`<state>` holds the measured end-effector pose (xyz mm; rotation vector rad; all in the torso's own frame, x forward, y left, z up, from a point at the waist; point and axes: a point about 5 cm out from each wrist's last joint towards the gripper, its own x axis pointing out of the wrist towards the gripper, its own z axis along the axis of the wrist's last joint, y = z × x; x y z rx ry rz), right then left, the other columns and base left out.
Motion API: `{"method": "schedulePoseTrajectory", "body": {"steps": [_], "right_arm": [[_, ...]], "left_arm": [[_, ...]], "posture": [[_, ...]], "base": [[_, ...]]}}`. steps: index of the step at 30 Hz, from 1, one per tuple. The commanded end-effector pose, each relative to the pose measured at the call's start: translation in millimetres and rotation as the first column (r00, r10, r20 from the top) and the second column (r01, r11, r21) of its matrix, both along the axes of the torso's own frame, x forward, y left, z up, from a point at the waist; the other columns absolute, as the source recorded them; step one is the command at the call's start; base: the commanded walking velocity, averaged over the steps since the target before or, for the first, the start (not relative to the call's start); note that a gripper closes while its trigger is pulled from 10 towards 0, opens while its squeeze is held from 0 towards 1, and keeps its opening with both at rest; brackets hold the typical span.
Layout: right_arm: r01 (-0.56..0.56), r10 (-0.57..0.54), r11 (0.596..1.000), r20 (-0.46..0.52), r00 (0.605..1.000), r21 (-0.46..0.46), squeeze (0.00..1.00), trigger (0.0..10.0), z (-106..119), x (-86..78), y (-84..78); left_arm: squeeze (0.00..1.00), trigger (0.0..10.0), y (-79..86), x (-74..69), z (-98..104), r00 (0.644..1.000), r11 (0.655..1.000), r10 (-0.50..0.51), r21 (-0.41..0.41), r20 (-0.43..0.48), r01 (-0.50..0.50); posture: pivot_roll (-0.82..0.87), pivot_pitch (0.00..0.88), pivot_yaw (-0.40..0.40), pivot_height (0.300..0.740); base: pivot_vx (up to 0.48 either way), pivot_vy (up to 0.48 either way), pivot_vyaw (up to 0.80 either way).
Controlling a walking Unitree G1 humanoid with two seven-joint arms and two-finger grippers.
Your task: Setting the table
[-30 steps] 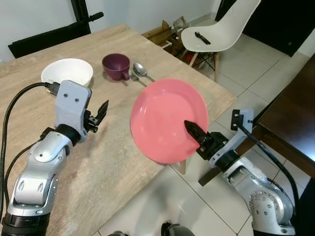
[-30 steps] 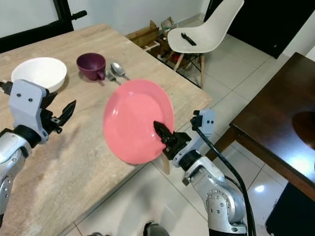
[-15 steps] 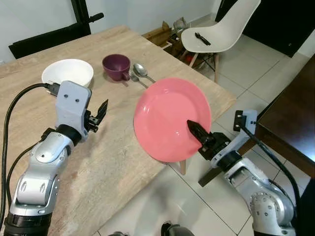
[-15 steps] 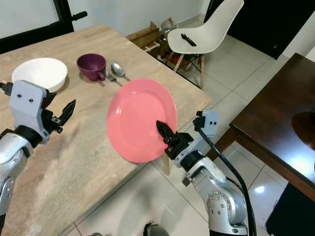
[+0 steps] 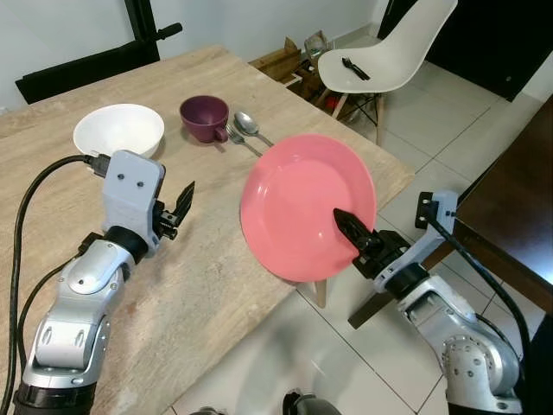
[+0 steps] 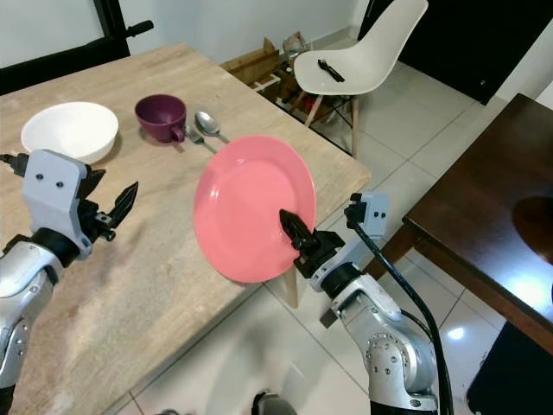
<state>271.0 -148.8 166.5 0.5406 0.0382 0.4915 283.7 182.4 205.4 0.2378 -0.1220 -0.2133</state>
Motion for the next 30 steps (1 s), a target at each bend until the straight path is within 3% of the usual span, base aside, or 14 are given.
{"method": "schedulePoseTrajectory", "body": {"steps": [1,8,30], "right_arm": [[0.015,-0.015,1.000,-0.006,1.000,-0.003,0.00,10.0,-2.1,0.5,-3.5],[0.013,-0.013,1.000,-0.009,1.000,-0.003,0.00,10.0,-2.7,1.1,-2.3],[0.007,-0.007,1.000,-0.013,1.000,-0.007,0.00,10.0,-3.4,1.6,-1.9]], "left_arm": [[0.00,10.0,-0.8,-1.3,-4.7,1.000,1.000,0.005,-0.003,-0.022,-0.005],[0.00,10.0,-1.4,-1.1,-3.6,1.000,1.000,0.007,-0.004,-0.018,-0.007],[0.00,10.0,-0.9,-2.8,-2.6,1.000,1.000,0.006,-0.010,-0.018,-0.006]], "posture": [[-0.06,0.057,0.014,0.740],[-0.06,0.059,0.014,0.740],[-0.06,0.063,0.009,0.740]], "base": [[0.000,0.000,0.00],[0.000,0.000,0.00],[-0.276,0.000,0.00]]}}
